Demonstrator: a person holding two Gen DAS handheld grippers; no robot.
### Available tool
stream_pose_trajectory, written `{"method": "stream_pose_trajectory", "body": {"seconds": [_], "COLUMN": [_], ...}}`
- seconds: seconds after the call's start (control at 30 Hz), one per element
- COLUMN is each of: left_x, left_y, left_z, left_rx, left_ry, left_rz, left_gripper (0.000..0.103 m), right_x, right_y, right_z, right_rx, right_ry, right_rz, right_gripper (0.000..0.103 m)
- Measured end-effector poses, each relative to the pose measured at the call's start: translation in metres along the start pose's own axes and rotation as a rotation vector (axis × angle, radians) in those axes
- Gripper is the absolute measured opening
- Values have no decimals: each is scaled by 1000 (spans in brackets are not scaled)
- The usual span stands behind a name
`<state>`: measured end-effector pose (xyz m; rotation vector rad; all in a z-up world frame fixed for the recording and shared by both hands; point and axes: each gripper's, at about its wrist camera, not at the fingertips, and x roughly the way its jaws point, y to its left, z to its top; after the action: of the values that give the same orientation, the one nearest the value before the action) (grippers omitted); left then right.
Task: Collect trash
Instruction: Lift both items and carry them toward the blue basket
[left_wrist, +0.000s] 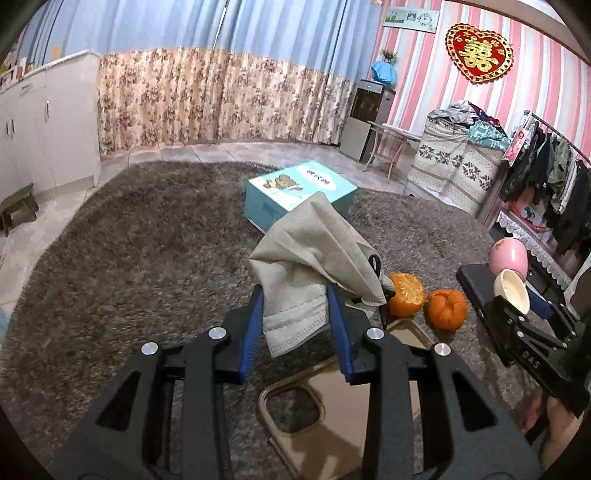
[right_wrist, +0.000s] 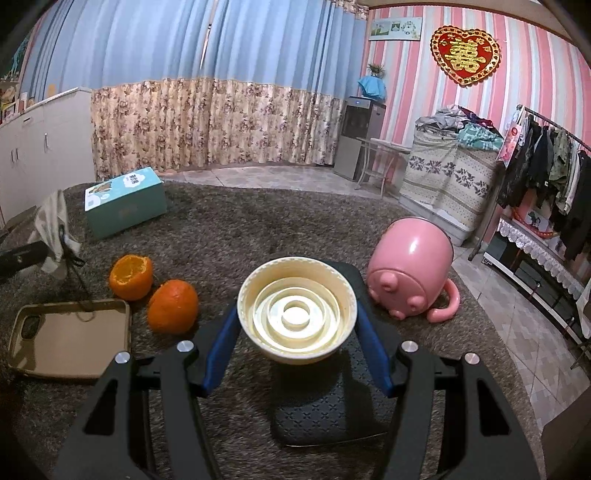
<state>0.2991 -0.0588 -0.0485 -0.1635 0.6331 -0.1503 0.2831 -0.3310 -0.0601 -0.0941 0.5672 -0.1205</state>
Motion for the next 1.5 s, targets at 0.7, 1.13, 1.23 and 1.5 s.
{"method": "stream_pose_trajectory", "body": {"seconds": [0.7,1.13,1.23,1.5], "left_x": [-95,-180,-191,-217], "left_y": [43,130,162,232], "left_z": [-16,-3,2,10], "left_rx": [-23,-36,-83,-147], "left_ry": [-71,-129,-133,-153], "left_rz": [99,275,299,403], "left_gripper": [33,33,33,33], "right_x": [-60,-119,-130,-154], "right_y": [23,161,198,276], "right_z": [24,70,79,96], "right_rx": [62,-10,-44,-132], "right_ry": [-53,-147,-160,-175], "right_rz": [46,294,361,489], "right_gripper": [61,61,61,61]}}
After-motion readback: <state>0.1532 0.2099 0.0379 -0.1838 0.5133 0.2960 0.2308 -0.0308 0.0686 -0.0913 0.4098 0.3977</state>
